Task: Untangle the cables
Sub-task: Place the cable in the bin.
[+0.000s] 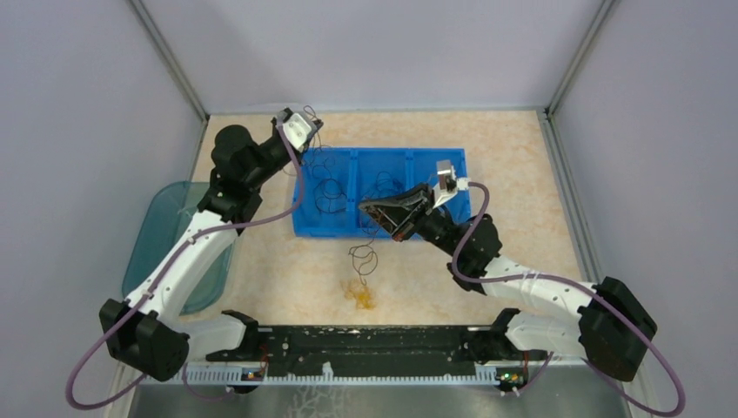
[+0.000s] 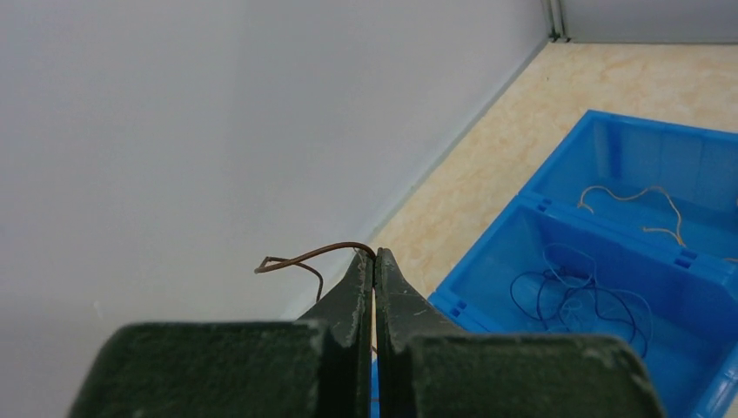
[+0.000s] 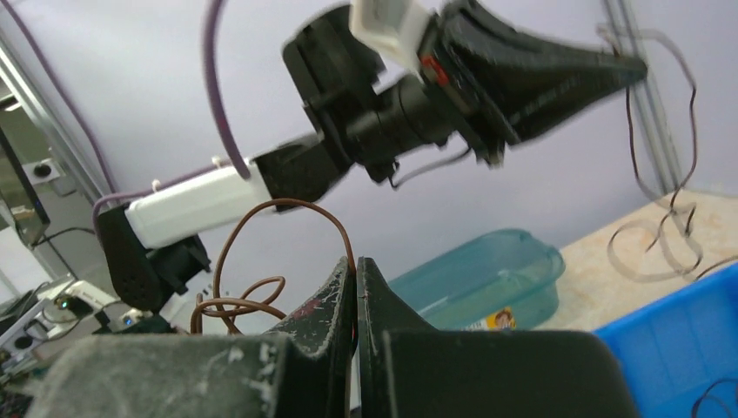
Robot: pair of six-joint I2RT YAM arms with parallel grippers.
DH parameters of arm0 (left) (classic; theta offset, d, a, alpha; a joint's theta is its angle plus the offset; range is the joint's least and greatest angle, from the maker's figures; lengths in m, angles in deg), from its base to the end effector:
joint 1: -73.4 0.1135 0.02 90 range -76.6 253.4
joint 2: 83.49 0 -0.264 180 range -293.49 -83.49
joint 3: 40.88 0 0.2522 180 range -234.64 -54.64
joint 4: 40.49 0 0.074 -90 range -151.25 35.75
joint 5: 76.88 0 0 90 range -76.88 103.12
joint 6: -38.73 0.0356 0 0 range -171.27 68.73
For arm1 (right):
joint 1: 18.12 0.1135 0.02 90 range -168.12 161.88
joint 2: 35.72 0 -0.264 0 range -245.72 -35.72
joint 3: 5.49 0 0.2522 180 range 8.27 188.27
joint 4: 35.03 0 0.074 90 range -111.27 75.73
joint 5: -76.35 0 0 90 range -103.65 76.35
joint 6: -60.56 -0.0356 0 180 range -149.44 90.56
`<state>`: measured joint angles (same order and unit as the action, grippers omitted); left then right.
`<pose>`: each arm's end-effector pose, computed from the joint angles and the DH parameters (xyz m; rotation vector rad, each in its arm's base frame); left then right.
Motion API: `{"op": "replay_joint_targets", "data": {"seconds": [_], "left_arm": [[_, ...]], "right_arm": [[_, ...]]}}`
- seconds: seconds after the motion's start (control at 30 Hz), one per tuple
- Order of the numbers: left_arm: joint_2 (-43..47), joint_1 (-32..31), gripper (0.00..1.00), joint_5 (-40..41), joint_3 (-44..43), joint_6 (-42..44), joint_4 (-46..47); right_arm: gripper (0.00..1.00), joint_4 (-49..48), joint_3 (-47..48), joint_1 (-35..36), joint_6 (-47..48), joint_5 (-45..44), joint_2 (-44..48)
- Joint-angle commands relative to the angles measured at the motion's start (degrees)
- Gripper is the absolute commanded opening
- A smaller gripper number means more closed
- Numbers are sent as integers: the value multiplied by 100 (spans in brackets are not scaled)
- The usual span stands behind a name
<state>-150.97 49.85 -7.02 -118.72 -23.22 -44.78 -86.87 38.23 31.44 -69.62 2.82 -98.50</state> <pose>0.2461 -0.1206 0.4141 0.8866 1.1779 -0.1935 0.1406 0.1805 0.3245 -0.3855 1.0857 1.5546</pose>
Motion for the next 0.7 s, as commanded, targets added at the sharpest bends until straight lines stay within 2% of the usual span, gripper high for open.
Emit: {"op": "replay_joint_targets", "data": {"seconds": [0.0, 0.53, 0.6, 0.63, 0.67], "left_arm": [[-183, 95, 0, -284, 216, -409, 384], [-407, 160, 0, -696, 753, -506, 280], [-467, 191, 7, -731, 737, -520, 267], [-528, 238, 17, -784, 705, -565, 247], [-611, 282, 32, -848, 633, -598, 187]], "right_arm": [[0, -306, 506, -232, -13, 58, 150], [0, 1019, 1280, -524, 765, 52, 559], [0, 1119, 1344, -522, 835, 12, 579], [0, 1140, 1372, -526, 853, 1, 571], [0, 1171, 1413, -531, 878, -11, 555]]}}
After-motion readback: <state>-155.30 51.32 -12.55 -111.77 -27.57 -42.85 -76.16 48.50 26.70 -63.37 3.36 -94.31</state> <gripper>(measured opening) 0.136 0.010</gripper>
